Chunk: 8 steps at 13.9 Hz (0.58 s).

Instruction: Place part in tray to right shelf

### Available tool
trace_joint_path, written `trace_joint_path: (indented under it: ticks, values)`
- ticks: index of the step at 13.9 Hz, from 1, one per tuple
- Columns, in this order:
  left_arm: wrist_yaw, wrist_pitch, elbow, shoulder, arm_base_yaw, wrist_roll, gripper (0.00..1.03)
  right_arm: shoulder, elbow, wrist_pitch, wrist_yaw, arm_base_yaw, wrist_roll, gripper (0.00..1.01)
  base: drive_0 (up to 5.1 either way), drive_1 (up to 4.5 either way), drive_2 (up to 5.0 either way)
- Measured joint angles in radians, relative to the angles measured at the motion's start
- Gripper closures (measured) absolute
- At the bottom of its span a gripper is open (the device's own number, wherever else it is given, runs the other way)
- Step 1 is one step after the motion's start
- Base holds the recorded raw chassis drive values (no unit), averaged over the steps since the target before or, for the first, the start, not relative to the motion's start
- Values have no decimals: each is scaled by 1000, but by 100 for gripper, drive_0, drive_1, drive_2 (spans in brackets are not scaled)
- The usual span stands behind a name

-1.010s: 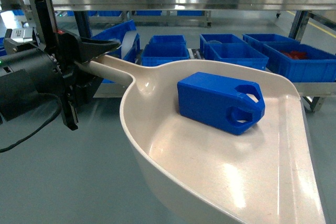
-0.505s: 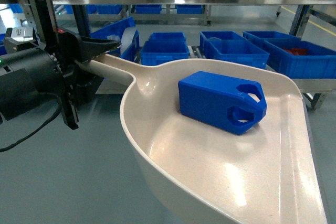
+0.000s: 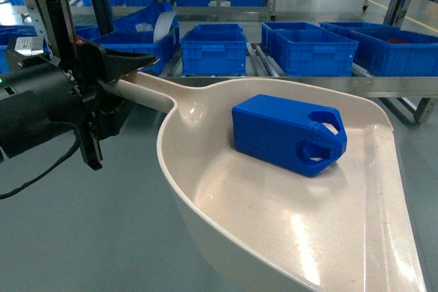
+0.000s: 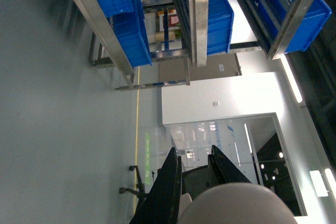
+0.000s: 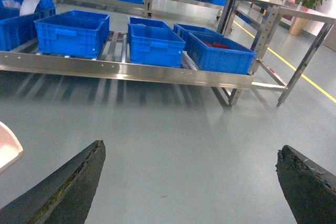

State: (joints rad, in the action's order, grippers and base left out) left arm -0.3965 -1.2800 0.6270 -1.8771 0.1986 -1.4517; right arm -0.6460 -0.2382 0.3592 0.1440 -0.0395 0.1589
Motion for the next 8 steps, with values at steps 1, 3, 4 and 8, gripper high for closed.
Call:
trace_joint_path:
  ticks: [1, 3, 4, 8]
  values:
    - [0, 0, 0, 0, 0, 0, 90, 0, 0, 0, 0, 0, 0, 3, 0, 0, 0]
    - [0, 0, 0, 0, 0, 0, 90, 0, 0, 0, 0, 0, 0, 3, 0, 0, 0]
    - [0, -1, 0, 0, 0, 0, 90, 0, 0, 0, 0, 0, 0, 3, 0, 0, 0]
    - [0, 1, 0, 0, 0, 0, 90, 0, 0, 0, -1, 0, 0, 3, 0, 0, 0]
